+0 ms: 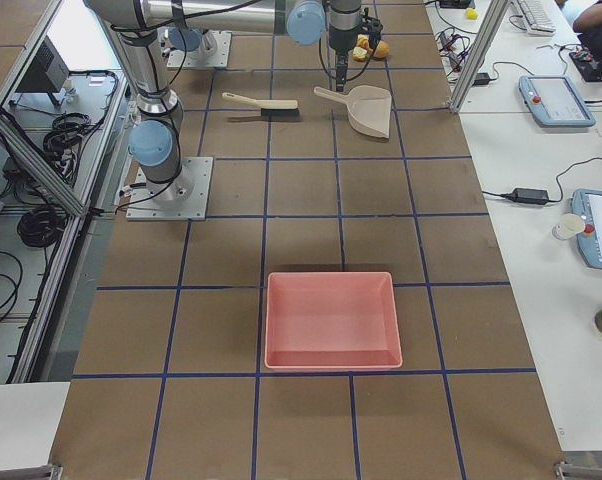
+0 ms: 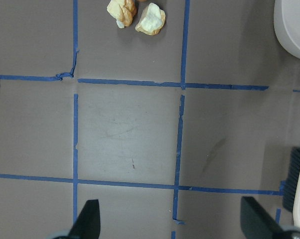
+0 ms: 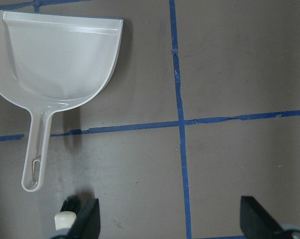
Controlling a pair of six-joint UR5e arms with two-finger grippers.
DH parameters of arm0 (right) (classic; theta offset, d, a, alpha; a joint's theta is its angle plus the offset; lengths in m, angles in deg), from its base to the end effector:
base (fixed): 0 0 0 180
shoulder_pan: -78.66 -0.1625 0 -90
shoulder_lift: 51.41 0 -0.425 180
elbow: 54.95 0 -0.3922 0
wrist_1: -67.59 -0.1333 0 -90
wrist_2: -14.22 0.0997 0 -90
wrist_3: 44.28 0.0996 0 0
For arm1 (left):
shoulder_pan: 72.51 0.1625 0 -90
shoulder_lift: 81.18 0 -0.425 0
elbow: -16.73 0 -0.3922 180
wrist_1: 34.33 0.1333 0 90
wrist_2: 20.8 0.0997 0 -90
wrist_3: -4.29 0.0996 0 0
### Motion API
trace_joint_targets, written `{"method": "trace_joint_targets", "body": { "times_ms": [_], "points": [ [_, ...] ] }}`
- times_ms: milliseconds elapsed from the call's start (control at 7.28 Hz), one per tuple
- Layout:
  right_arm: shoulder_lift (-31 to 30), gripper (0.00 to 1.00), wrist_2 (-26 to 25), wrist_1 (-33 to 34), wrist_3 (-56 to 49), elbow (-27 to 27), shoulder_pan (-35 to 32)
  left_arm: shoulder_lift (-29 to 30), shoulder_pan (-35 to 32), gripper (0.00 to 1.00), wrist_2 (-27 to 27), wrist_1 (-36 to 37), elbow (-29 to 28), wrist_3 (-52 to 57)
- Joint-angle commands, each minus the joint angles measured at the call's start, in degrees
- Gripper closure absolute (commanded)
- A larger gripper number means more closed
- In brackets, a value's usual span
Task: Sweep and dump trash in nearest bin
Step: 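Move the left gripper toward the white dustpan handle while the right gripper hovers, then lower the left gripper onto the dustpan handle and close it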
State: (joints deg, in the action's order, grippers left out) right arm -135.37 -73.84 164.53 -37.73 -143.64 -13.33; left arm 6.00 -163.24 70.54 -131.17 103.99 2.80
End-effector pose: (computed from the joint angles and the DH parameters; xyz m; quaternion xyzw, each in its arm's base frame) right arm 0.1553 -0.5340 0.4572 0.0394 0.9989 -0.0180 0.0183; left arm -0.1369 -0.4652 0.5232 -0.0065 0.9998 0.0109 0.0119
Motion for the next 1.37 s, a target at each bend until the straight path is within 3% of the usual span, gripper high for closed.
{"method": "trace_joint_targets", "body": {
  "times_ms": [0,275,412,687,1237],
  "points": [
    [0.0,0.0,0.0,0.0,0.0,-0.1,0.1,2.3,-3.9,0.0,-1.3,6.5,4.7,-0.2],
    [0.3,0.0,-0.2,-0.1,-0.7,-0.3,1.1,5.3,-8.1,0.0,-3.6,18.1,9.6,-0.4],
    [0.3,0.0,-0.3,-0.2,-3.3,-1.1,2.6,7.2,-10.8,0.0,-3.9,19.0,10.5,-0.5],
    [0.3,0.0,-0.2,-0.1,-6.5,-1.6,5.6,13.7,-14.4,0.0,-4.1,31.6,13.7,-2.9],
    [0.1,0.0,0.0,-0.4,-13.8,-3.7,11.2,21.7,-21.3,0.0,-6.2,44.8,14.3,-11.6]
  ]
}}
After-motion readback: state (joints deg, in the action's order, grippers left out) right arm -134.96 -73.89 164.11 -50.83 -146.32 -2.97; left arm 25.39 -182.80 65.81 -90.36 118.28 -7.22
